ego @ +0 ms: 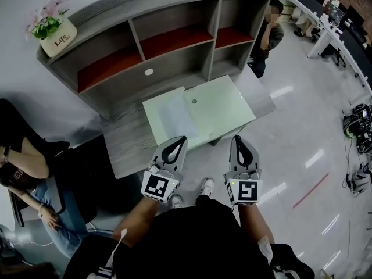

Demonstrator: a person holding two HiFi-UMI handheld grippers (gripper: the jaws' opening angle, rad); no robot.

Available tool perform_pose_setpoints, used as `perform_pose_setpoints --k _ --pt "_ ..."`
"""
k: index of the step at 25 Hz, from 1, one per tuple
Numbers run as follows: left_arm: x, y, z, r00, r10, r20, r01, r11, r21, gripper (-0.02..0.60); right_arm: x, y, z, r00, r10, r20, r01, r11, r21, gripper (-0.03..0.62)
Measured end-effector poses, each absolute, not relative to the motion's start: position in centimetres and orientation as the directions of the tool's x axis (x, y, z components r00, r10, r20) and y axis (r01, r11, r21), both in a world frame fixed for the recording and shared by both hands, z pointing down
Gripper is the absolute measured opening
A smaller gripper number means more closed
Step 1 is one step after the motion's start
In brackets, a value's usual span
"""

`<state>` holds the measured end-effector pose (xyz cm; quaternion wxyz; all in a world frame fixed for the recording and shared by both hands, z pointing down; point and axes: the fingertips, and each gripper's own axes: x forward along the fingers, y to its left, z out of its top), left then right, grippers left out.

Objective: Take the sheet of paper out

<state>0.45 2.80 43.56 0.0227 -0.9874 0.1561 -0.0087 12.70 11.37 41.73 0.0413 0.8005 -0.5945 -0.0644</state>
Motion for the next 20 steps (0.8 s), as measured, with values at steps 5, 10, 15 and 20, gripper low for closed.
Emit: perform_pose_setpoints --k 5,10,15,20 --pt "2.9 1.8 44.3 0.935 -0.353 0.015 -0.352 -0.934 -0.062 0.005 15.5 10.0 42.3 0.232 -0.972 -0.045 -0.964 -0.236 0.126 0.021" --pt "4.2 1.2 45.0 0.912 -0.409 0.029 -0.406 -0.911 -0.073 0.006 17.3 8.7 43.3 0.167 -0.986 -0.027 -0.979 -0.169 0.115 0.021" --pt "4.5 0.3 45.3 0.875 -0.481 0.052 -0.478 -0.876 -0.065 0.006 18.2 7.1 43.6 0.092 -0.996 -0.018 -0.99 -0.093 0.109 0.021" --pt "4.1 -0.7 45.4 0.853 -0.518 0.066 -0.514 -0.855 -0.065 0.006 18.2 5.3 44.5 0.045 -0.999 0.003 -0.995 -0.045 0.085 0.021"
